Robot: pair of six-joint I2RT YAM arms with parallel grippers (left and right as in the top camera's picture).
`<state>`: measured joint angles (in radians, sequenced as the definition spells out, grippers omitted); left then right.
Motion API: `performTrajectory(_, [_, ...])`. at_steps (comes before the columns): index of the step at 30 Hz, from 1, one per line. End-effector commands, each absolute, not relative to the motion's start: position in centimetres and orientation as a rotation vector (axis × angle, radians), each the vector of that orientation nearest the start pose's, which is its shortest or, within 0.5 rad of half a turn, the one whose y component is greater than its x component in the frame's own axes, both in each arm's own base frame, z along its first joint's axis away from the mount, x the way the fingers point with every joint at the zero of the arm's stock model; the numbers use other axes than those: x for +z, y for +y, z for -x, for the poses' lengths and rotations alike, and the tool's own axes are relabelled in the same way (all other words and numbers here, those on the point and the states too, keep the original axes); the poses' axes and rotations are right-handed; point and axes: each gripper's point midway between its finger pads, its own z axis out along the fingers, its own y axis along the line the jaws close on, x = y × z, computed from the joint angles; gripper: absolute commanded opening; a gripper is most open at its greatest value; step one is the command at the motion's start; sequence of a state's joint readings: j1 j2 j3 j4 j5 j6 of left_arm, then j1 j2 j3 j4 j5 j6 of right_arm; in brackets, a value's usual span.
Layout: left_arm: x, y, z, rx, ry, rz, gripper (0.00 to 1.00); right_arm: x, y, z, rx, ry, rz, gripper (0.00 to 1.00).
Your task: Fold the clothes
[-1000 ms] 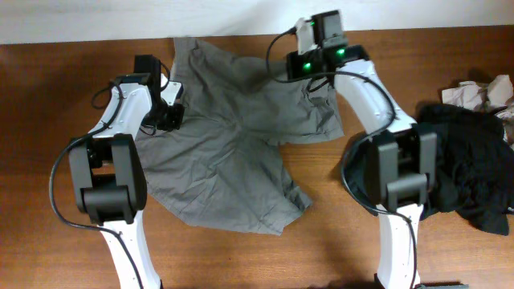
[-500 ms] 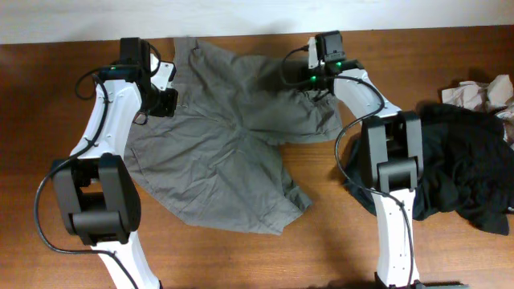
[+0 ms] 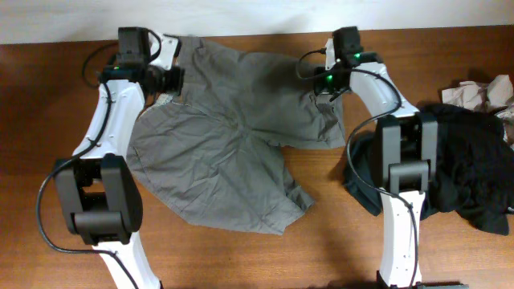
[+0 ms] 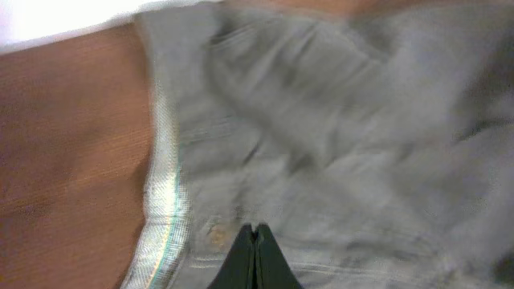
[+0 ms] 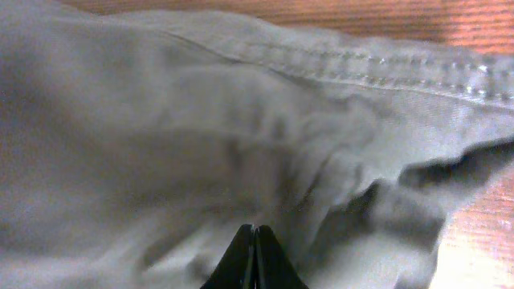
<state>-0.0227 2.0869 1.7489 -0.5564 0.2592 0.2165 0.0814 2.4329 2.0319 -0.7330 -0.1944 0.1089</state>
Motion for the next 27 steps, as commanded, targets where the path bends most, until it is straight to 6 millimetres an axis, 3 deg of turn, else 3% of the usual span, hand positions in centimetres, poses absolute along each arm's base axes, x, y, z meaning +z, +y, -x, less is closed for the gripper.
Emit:
performTrajectory(1, [15.9,-9.9,-55.6,-0.344,2.284,-0.494,0.0,13.8,12.6,-57.1,0.614,2.496,0.145,0.04])
performTrajectory(3, [16.3,-10.9,-56.4,-0.32,2.24,-0.51,0.0,15.9,14.8,-56.6,0.701,2.445,0.209,0.04])
performTrajectory(5, [15.9,-11.3,-57.2,-0.288,2.22,-0.512,0.0,16.8,17.2,-56.4,0.743,2.404,0.27,0.04])
performTrajectory(9, [13.3,-12.2,-58.2,-0.287,2.221,-0.527,0.0,15.7,21.4,-56.8,0.729,2.362,0.358,0.04])
performTrajectory(14, [9.5,-12.3,-58.9,-0.292,2.258,-0.527,0.0,12.6,24.3,-58.1,0.67,2.345,0.369,0.04])
performTrajectory(17, [6.5,-12.4,-60.0,-0.288,2.254,-0.525,0.0,8.4,25.6,-59.1,0.709,2.363,0.318,0.04])
performTrajectory(24, [2.3,-13.6,-59.8,-0.306,2.295,-0.548,0.0,3.6,26.3,-59.9,0.744,2.381,0.281,0.04])
performTrajectory(27, [0.4,-13.5,-59.0,-0.312,2.353,-0.545,0.0,1.3,25.2,-60.3,0.676,2.415,0.245,0.04])
